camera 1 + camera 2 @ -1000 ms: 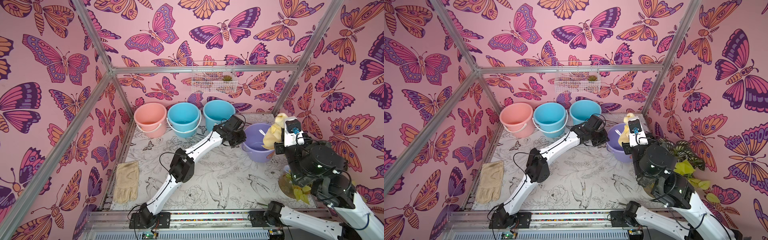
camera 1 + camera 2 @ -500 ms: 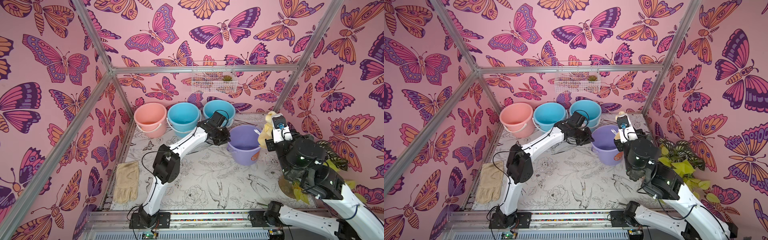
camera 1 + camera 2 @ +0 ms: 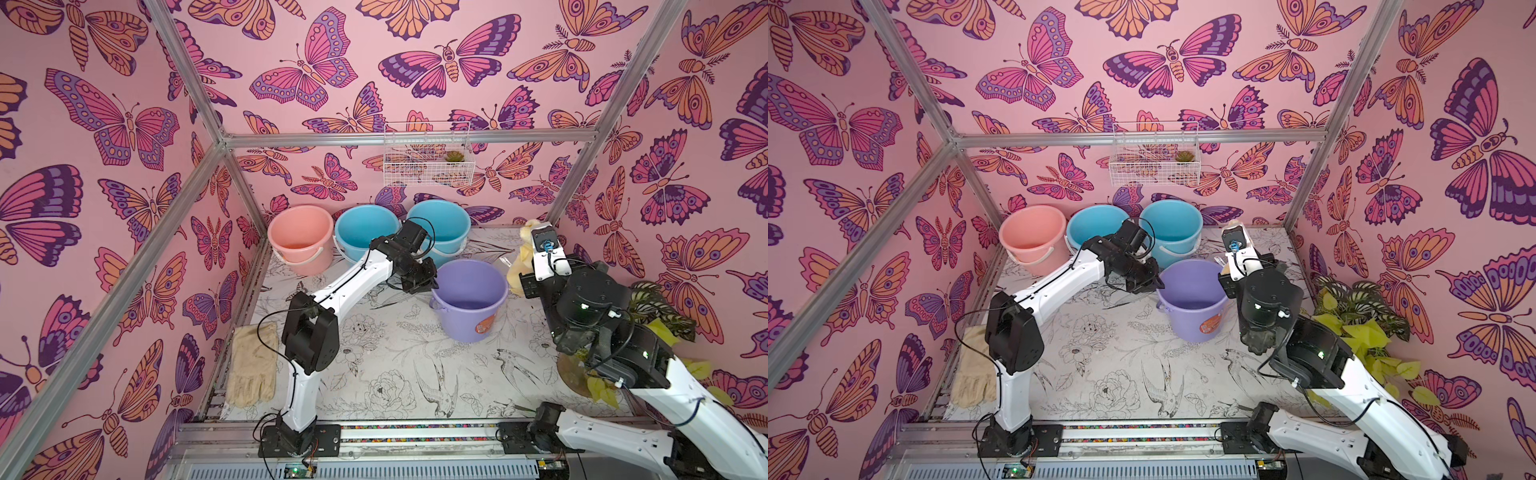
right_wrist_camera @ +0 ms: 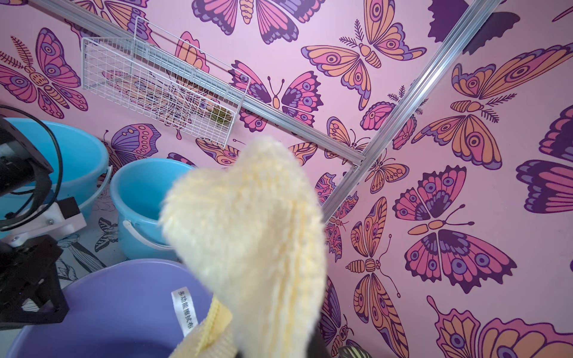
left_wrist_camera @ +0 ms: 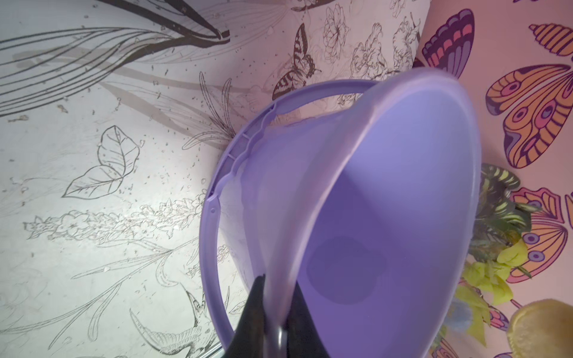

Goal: Wipe the inside of the bucket with a cloth
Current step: Wipe the dirt from the inside of the bucket.

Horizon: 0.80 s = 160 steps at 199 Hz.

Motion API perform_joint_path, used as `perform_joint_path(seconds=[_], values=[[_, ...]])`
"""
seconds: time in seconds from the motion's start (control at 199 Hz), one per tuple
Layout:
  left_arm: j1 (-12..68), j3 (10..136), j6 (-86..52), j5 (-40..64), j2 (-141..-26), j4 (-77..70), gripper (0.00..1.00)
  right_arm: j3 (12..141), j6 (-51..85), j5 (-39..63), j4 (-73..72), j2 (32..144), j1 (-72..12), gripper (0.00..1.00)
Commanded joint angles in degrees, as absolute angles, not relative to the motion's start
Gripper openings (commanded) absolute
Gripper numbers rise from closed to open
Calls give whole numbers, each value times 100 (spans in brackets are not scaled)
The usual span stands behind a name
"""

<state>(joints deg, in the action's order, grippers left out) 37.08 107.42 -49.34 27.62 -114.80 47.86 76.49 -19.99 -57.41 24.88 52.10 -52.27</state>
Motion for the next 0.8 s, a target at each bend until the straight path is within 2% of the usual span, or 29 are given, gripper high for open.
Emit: perform_joint_path(seconds=[0.0,0.387,0.538,0.799], values=[[3613,10534,-4459,2829,-10908,5331,1,7922,-2093,-5675,2271,5216,-5272,0],[3313,8787,-3902,2221,-9100,6301,3,7882,-2289,-5207,1757,5237,-5273,0],[3388,8109,-3639,1449,-8548,6405,6,7877,-2242,-5100,1750,5287,-5273,0],[3436,7534,-3372,1475,-7994,6687,26,7948,-2145,-5045,1725,5361,-5329,0]])
